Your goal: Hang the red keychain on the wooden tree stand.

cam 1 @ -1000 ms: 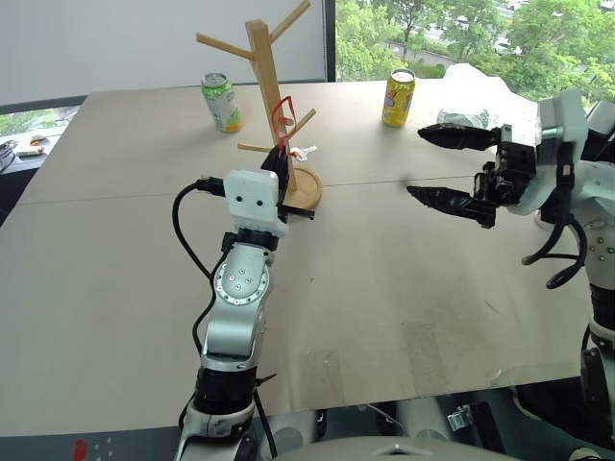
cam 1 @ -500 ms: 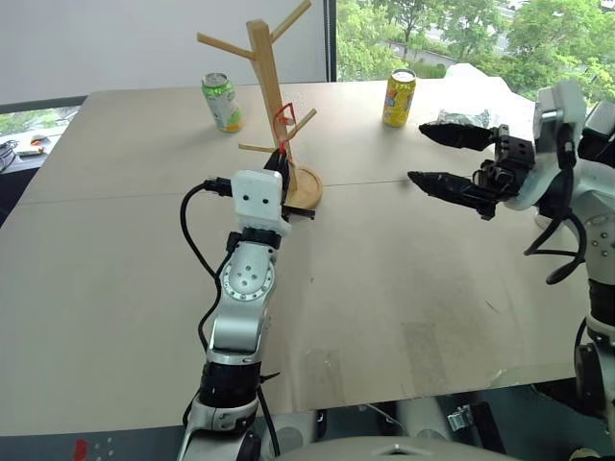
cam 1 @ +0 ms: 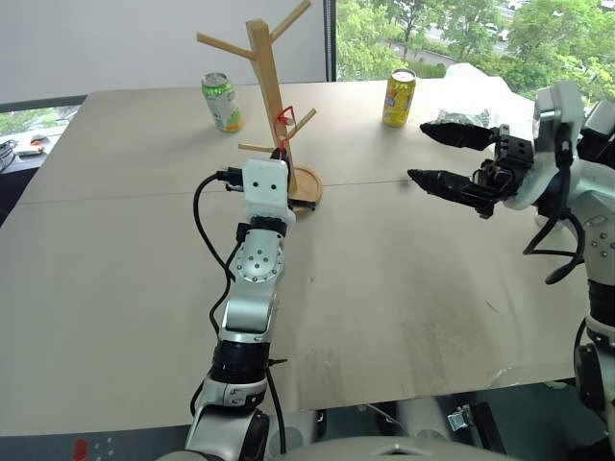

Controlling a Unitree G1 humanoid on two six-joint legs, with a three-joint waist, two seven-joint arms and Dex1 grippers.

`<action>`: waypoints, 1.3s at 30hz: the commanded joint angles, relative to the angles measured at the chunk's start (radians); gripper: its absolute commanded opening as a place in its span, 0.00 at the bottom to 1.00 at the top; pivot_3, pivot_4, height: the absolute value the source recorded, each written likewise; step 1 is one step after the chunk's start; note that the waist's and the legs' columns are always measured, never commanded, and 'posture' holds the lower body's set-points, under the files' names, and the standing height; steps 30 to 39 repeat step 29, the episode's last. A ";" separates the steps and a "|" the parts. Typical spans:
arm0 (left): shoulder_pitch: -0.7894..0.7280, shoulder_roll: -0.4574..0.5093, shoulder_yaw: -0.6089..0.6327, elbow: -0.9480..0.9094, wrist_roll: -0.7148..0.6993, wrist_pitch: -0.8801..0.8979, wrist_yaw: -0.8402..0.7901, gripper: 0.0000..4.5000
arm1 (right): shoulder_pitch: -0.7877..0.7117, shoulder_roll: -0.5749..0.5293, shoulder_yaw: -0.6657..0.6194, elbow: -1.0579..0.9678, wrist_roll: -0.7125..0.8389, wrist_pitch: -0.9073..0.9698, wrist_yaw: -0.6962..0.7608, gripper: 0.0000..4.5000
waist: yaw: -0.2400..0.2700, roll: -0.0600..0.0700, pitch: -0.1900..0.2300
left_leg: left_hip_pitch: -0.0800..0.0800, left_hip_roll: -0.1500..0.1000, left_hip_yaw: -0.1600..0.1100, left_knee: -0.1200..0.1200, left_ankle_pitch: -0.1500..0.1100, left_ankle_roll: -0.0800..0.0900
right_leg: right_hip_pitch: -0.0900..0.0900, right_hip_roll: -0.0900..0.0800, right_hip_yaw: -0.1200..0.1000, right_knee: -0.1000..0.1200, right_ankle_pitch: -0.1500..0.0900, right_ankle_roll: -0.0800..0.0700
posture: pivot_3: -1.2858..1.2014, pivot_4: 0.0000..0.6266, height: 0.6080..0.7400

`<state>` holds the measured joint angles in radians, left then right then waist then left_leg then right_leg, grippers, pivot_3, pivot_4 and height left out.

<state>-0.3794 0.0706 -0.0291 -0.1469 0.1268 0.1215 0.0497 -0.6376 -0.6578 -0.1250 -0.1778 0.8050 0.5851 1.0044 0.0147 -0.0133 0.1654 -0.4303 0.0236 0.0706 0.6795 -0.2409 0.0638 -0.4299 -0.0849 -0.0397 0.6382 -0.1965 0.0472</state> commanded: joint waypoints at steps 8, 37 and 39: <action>0.046 0.017 -0.019 -0.063 0.005 -0.063 -0.030 0.92 | 0.038 0.039 -0.033 -0.018 -0.040 -0.045 -0.075 1.00 | -0.001 0.000 0.000 | 0.000 0.000 0.000 0.000 0.000 0.000 | 0.000 0.000 0.000 0.000 0.000 0.000 | 0.52 0.24 1.00; 0.333 0.004 0.126 -0.086 -0.121 -0.108 -0.040 0.92 | 0.214 0.446 -0.053 0.465 -0.587 -0.699 -0.706 1.00 | -0.003 -0.001 -0.001 | 0.000 0.001 0.001 0.002 0.000 0.000 | -0.001 0.001 0.000 0.003 0.000 0.000 | 0.52 0.24 1.00; 0.333 0.004 0.126 -0.086 -0.121 -0.108 -0.040 0.92 | 0.214 0.446 -0.053 0.465 -0.587 -0.699 -0.706 1.00 | -0.003 -0.001 -0.001 | 0.000 0.001 0.001 0.002 0.000 0.000 | -0.001 0.001 0.000 0.003 0.000 0.000 | 0.52 0.24 1.00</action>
